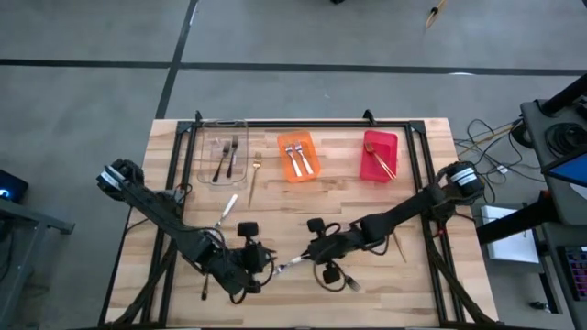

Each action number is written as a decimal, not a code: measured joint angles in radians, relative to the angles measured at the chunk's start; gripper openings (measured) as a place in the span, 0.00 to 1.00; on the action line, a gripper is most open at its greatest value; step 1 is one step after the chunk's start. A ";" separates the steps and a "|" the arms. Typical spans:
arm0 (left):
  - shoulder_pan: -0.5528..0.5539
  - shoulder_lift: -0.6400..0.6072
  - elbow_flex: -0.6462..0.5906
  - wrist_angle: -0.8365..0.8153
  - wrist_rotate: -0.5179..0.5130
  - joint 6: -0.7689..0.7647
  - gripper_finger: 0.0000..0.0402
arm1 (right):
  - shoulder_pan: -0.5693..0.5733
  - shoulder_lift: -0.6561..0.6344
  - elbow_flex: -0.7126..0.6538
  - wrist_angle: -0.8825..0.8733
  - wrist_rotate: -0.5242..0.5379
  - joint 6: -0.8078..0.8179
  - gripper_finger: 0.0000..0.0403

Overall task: Sort silverware by color (type)
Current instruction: Put the bottom white fork into the orange bin

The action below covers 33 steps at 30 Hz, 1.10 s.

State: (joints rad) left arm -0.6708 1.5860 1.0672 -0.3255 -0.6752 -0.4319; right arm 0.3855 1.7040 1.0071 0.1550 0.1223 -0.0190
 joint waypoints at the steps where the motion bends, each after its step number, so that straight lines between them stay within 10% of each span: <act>1: 0.000 0.013 -0.020 0.042 0.023 -0.002 0.12 | 0.000 -0.002 -0.025 0.041 0.000 0.011 0.02; 13: -0.007 0.208 -0.070 0.207 0.216 -0.126 0.12 | 0.007 0.062 -0.038 0.102 0.000 0.073 0.05; 33: -0.018 0.229 -0.082 0.141 0.243 -0.198 0.12 | -0.004 0.306 0.225 -0.034 0.000 0.019 0.49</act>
State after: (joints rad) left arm -0.6891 1.8153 0.9856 -0.1848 -0.4324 -0.6301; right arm 0.3810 2.0098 1.2326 0.1214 0.1223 -0.0003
